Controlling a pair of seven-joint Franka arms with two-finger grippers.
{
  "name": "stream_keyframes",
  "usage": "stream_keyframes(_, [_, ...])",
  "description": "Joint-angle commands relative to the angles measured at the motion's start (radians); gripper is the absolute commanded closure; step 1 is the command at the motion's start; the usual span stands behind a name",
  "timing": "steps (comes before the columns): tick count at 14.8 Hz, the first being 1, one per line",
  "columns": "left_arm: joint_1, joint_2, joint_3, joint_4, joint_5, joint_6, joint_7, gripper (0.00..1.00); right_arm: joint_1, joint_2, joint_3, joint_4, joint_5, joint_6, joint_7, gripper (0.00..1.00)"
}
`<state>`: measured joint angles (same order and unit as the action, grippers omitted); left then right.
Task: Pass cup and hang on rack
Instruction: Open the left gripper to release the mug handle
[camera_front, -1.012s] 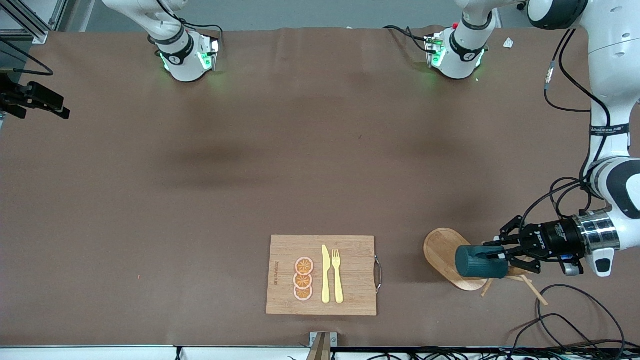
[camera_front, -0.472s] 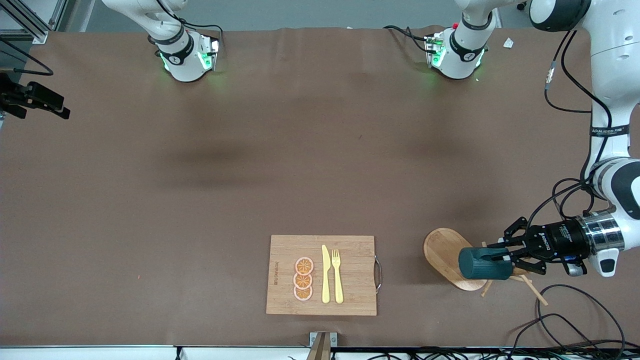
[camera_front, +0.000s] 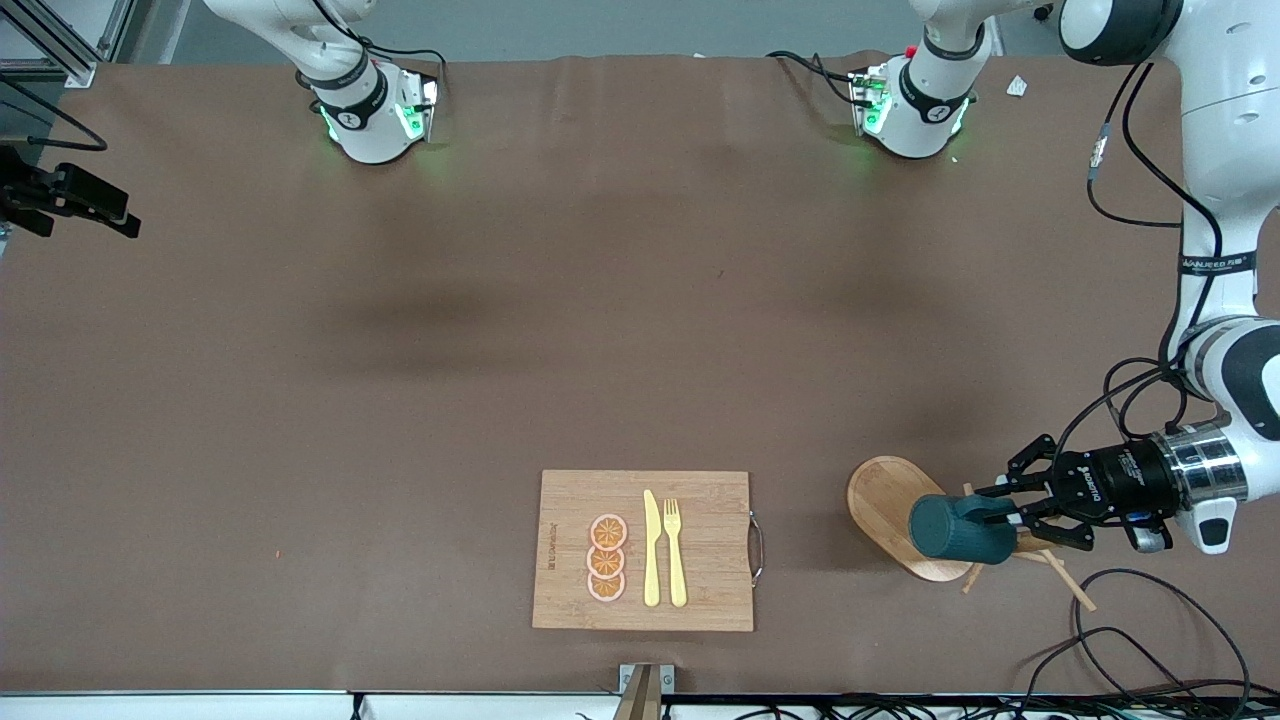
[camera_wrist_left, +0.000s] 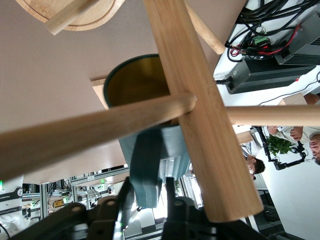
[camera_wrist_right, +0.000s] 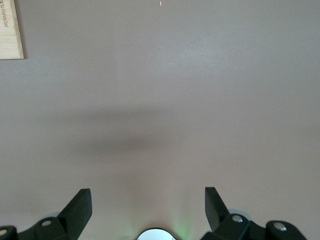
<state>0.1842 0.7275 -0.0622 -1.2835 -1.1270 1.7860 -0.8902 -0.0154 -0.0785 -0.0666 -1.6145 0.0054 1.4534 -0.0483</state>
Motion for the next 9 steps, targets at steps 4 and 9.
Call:
stream_keyframes(4, [0.011,-0.005,-0.01,0.012,-0.022,-0.01,0.014,0.0,-0.011,-0.03,0.01,-0.03,-0.007,0.002,-0.007,0.0])
stream_keyframes(9, [0.0,-0.072,-0.011,0.015,-0.016,-0.029,0.008,0.0,-0.011,-0.03,0.01,-0.03,-0.005,0.001,-0.007,0.0])
